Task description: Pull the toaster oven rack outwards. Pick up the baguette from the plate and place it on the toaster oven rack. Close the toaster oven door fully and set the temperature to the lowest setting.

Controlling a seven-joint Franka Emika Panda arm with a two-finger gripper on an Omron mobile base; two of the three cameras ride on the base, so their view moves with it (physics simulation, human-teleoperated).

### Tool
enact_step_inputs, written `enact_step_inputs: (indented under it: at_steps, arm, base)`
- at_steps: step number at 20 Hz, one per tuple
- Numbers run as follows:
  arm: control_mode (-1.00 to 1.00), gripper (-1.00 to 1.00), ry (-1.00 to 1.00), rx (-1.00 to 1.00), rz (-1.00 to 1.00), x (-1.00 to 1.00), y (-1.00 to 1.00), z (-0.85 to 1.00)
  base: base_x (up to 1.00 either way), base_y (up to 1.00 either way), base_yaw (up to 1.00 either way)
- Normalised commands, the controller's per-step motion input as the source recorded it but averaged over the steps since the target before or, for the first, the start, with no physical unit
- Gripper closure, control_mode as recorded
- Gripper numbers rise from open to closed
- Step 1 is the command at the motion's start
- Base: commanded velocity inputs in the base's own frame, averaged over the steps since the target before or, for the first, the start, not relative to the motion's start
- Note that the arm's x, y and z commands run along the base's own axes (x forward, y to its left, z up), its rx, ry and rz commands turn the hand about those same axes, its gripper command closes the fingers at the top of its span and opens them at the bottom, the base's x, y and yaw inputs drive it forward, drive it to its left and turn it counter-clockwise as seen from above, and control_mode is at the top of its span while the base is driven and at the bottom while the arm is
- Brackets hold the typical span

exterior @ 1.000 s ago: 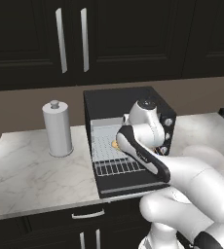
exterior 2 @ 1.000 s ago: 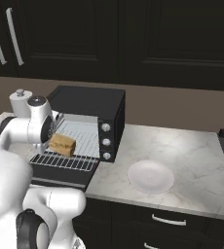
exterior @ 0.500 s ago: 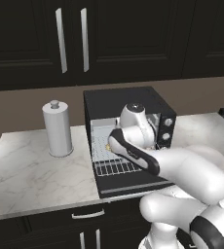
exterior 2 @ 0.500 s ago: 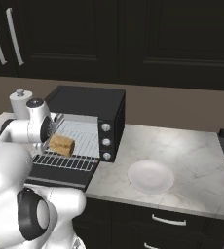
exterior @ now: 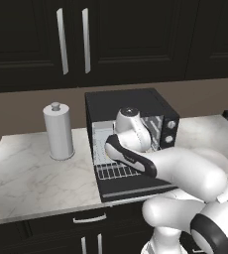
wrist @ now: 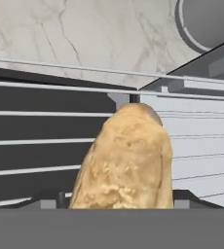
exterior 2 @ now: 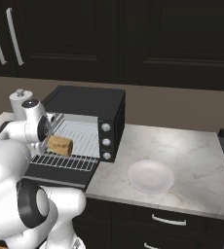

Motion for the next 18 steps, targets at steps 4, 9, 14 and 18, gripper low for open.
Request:
enact_step_inputs:
  at_steps: [4,9,14,18]
  arm:
    - [-1.0,-1.0,0.0,-0.01,0.0,-0.03,0.0,0.02]
    - [-1.0,-1.0,0.0,0.0,0.0,-0.15,0.02,0.35]
    - [-1.0,-1.0,-0.01,0.0,0.0,-0.58,0.28,0.55]
    - [-1.0,-1.0,0.0,-0.02,0.0,-0.97,0.5,0.22]
  base:
    - [0.0,0.0,0.0]
    - [0.0,0.0,0.0]
    - [0.0,0.0,0.0]
    - [0.0,0.0,0.0]
